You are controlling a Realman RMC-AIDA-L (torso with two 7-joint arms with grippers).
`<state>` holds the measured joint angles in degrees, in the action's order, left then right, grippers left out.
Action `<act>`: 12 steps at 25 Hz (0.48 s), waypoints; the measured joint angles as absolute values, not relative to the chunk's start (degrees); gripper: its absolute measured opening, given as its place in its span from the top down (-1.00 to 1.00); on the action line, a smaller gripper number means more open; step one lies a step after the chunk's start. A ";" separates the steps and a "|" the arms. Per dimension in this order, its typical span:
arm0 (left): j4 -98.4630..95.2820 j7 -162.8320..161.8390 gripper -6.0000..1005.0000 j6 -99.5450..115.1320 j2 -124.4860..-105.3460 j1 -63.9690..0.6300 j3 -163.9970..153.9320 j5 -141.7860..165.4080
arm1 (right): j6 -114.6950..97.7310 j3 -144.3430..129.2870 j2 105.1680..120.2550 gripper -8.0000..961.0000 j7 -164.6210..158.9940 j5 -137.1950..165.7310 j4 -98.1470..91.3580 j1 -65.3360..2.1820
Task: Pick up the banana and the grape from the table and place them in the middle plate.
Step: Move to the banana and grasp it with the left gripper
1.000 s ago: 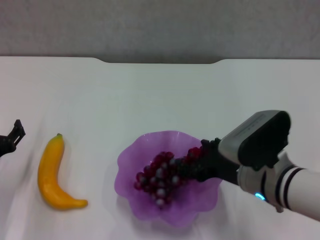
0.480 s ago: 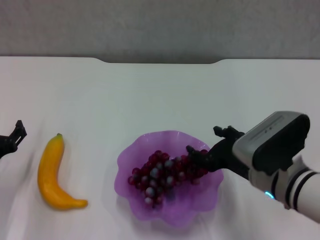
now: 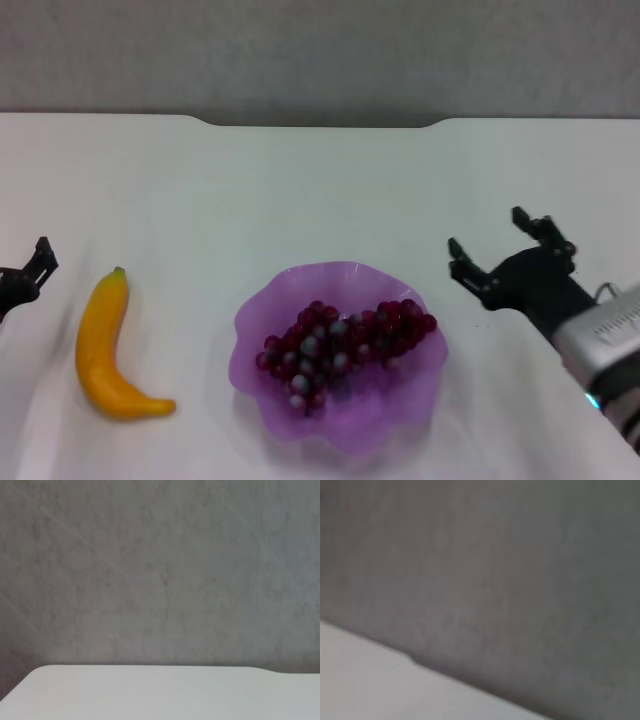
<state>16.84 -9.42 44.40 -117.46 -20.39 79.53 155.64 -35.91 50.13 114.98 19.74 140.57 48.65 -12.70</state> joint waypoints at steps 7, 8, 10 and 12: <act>17.38 -9.66 -0.66 44.48 -117.74 -20.41 76.39 155.64 | -56.67 45.27 115.19 -0.84 6.27 140.95 32.43 -15.56; 17.74 -10.10 -0.66 44.45 -117.75 -20.42 75.83 155.63 | -57.48 44.83 115.26 -0.84 5.51 140.80 30.41 -16.24; 20.59 -14.24 -0.66 43.49 -117.45 -19.94 73.65 155.63 | -58.07 44.39 115.34 -0.84 5.05 140.70 27.84 -17.10; 22.82 -17.25 -0.66 42.04 -117.04 -19.30 72.62 155.89 | -58.49 43.91 115.37 -0.84 4.99 140.85 26.72 -17.36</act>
